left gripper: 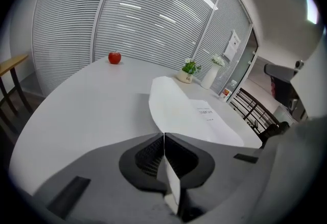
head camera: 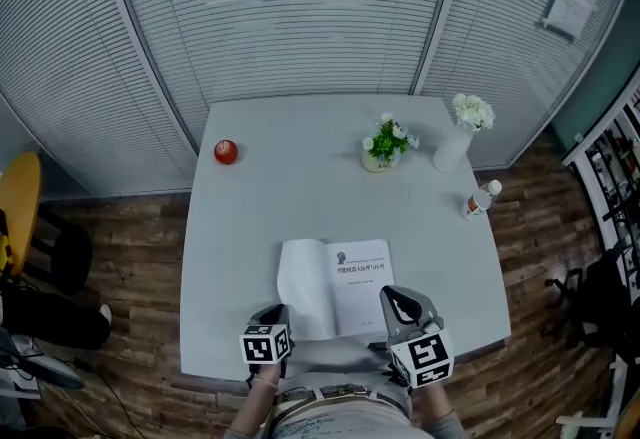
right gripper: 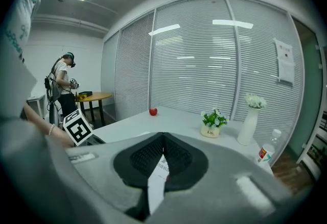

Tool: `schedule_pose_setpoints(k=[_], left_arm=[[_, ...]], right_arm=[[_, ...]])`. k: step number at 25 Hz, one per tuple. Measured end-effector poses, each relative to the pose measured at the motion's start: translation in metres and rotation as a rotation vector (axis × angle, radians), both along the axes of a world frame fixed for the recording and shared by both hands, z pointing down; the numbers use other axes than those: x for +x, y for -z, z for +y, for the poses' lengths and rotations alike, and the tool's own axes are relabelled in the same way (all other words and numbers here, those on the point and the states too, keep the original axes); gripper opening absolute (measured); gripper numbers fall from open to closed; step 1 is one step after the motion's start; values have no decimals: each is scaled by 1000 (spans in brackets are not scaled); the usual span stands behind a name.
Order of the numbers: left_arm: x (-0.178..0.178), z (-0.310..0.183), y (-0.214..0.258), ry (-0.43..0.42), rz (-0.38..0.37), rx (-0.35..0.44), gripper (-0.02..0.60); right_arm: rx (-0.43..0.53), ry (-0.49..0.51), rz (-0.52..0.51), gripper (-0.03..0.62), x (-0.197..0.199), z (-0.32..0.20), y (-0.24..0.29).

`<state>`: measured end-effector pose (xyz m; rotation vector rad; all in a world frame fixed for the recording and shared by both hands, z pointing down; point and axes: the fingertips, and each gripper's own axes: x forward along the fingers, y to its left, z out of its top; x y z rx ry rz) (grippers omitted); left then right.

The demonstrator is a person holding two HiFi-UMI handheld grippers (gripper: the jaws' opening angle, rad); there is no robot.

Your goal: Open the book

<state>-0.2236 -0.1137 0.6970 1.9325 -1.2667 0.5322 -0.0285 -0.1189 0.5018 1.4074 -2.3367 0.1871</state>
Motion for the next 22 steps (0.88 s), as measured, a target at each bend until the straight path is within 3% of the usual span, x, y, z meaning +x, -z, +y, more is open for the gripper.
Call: schedule_pose_setpoints(k=[14,22], left_arm=[[-37,3,-18,-59,-56,-27,3],[-41,6,-29,-80,-43,-44,5]], right_arm=[[-6,-80,-6,3,-7,6,-5],[-3,-114,6,2,-8,8,-5]])
